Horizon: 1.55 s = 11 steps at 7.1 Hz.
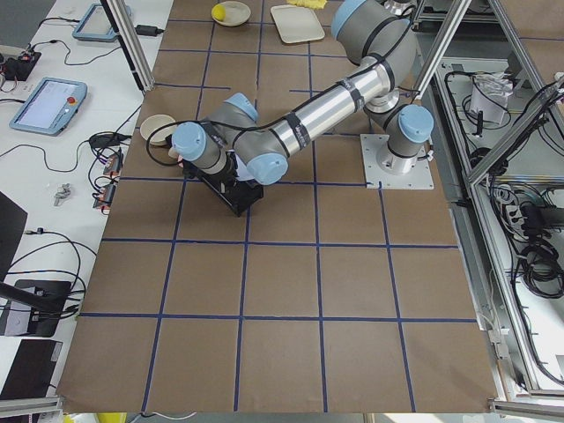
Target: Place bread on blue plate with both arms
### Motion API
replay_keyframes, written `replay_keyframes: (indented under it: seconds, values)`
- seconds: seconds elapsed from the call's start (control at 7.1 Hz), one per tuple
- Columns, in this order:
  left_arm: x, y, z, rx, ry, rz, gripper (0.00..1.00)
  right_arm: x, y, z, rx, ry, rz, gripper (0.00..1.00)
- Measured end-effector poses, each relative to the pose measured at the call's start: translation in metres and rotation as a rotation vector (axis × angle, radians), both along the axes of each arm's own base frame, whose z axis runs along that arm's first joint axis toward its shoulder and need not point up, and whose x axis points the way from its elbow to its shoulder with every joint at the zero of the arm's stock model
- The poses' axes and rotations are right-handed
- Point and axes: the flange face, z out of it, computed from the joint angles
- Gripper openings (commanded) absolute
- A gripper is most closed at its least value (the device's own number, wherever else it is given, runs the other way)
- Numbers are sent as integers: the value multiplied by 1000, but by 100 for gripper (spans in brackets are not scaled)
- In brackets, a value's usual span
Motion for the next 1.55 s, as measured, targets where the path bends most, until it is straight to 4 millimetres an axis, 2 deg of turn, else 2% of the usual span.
replay_keyframes:
  seconds: [0.14, 0.28, 0.56, 0.7, 0.99, 1.13, 1.55]
  values:
    - [-34, 17, 13, 13, -17, 12, 10, 0, 1, -2, 5, -2, 11, 12]
    - [-79, 29, 26, 22, -41, 34, 10, -1, 2, -3, 6, -4, 17, 12]
    - [-192, 50, 48, 35, -94, 53, 10, -2, 1, -4, 7, -3, 20, 12]
    - [-247, 56, 47, 35, -111, 64, 10, -2, 1, -4, 7, -3, 21, 12]
    - [-336, 53, 24, -11, -90, 82, 10, -5, 0, -4, 7, -1, 20, 13]
    - [-368, 47, 5, -30, -55, 83, 10, -6, -1, -4, 7, -4, 24, 14]
    - [-436, 27, -57, -86, 18, 28, 10, 1, -5, 5, -51, -48, 72, 15]
